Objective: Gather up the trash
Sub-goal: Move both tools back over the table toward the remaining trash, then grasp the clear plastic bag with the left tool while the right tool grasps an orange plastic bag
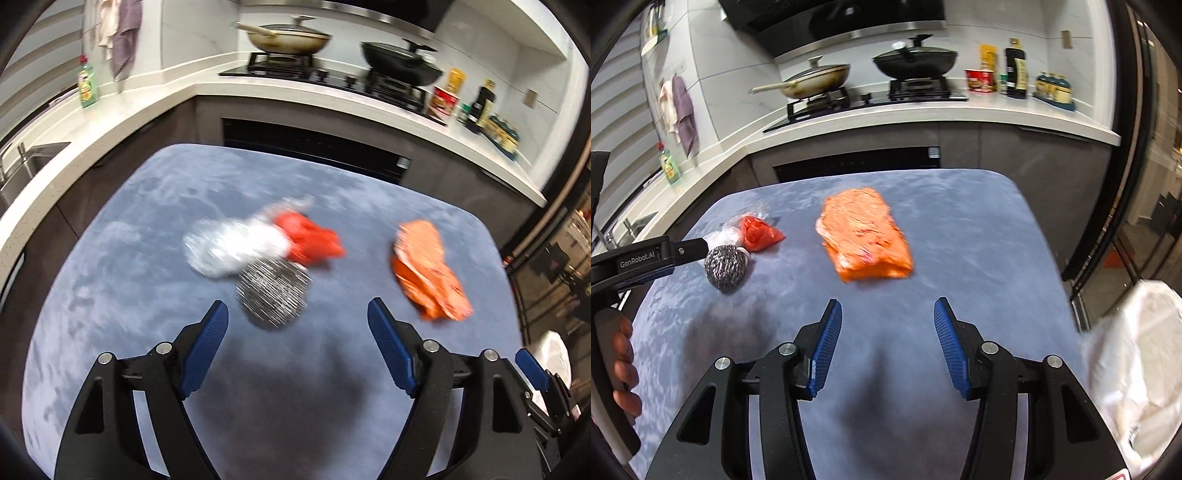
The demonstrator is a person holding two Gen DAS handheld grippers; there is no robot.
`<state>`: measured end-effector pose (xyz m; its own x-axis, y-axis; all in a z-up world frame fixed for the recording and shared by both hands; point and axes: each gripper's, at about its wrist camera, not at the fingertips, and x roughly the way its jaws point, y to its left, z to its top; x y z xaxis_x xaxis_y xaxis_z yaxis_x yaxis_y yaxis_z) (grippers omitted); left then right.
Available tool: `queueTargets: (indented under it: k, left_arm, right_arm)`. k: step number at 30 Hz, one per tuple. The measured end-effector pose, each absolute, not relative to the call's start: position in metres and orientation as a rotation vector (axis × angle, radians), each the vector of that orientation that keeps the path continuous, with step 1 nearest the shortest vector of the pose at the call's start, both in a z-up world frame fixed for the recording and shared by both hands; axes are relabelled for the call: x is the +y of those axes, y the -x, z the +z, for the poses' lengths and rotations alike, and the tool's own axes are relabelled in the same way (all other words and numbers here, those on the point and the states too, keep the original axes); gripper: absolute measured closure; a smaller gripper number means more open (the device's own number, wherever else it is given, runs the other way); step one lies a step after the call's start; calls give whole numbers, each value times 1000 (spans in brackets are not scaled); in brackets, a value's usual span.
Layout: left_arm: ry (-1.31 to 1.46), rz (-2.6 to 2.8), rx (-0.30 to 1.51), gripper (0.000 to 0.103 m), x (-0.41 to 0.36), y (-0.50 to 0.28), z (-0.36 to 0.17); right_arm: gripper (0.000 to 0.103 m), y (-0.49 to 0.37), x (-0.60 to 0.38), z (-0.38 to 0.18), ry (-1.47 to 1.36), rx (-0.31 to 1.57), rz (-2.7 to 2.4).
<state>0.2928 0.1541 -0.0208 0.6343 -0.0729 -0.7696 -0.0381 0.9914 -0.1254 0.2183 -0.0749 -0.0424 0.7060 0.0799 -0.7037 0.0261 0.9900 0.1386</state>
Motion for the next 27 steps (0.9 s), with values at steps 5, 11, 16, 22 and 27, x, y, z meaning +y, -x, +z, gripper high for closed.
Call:
queueTargets:
  k: [5,11,16,22,27]
  left_arm:
    - [136,12,887,29,177,-324,-29]
    - [142,9,908,29,190,-359,-45]
    - [143,-3,940,29,190,-379,-62]
    - [166,-36,951,42,191,-387,-76]
    - [198,-64,941,59,194,-381,-75]
  right_arm:
    - [52,-260,-55,-48,-132,795,49]
    - [52,-298,-38,-58,-98,802,60]
    - [52,-324,-33,-73,-100,829,53]
    - [55,-335,-29,-90,-81,853,53]
    - [77,-333,-28,-92,-81,855,62]
